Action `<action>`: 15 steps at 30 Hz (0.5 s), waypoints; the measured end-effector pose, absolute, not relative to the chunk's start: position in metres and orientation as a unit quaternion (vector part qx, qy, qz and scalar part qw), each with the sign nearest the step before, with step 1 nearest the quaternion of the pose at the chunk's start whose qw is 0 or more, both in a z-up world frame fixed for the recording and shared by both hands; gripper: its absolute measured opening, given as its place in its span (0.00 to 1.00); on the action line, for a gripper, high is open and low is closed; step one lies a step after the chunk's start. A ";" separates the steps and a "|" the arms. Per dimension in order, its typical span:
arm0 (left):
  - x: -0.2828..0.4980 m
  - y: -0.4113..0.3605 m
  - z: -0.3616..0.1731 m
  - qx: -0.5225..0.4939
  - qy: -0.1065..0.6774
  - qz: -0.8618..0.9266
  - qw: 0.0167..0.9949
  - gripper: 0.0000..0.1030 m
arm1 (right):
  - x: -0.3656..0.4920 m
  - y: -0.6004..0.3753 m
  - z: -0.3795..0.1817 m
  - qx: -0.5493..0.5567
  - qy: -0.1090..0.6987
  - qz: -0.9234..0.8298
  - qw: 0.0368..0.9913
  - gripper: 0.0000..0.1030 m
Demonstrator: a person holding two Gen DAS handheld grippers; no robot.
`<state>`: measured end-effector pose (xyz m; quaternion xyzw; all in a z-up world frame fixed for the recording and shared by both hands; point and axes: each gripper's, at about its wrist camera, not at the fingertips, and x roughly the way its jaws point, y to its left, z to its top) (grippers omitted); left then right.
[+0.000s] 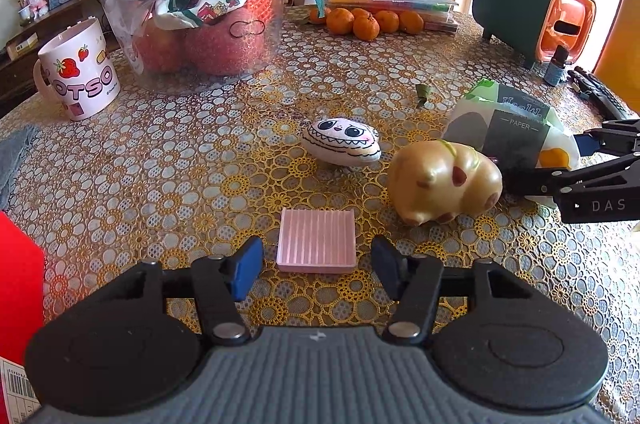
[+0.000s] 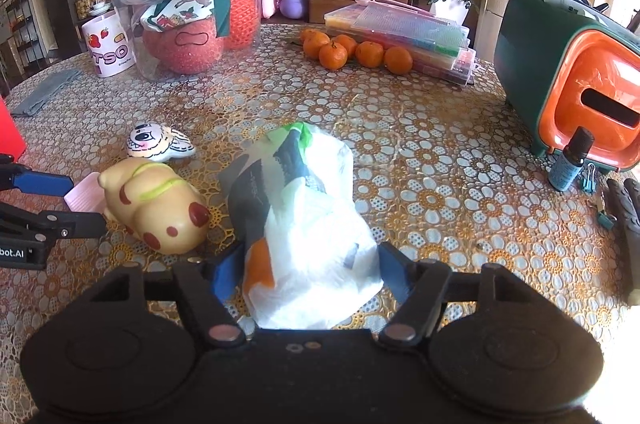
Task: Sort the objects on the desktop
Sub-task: 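Grasp the pink ridged pad with the left tool while the right tool grasps the white packet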
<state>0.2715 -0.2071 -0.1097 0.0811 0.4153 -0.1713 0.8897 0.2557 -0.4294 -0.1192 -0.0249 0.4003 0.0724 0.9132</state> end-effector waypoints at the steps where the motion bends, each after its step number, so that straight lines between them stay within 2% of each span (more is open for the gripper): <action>1: 0.271 -0.207 -0.109 0.081 0.416 -0.171 0.890 0.47 | 0.255 -0.429 -0.118 -0.025 0.401 0.069 0.913 0.65; 3: 0.271 -0.207 -0.108 0.080 0.418 -0.171 0.889 0.39 | 0.252 -0.430 -0.117 -0.024 0.402 0.061 0.913 0.63; 9: 0.266 -0.208 -0.106 0.087 0.420 -0.164 0.888 0.39 | 0.238 -0.433 -0.111 -0.018 0.403 0.044 0.914 0.53; 15: 0.254 -0.204 -0.100 0.077 0.426 -0.158 0.887 0.39 | 0.216 -0.433 -0.101 -0.013 0.403 0.039 0.914 0.50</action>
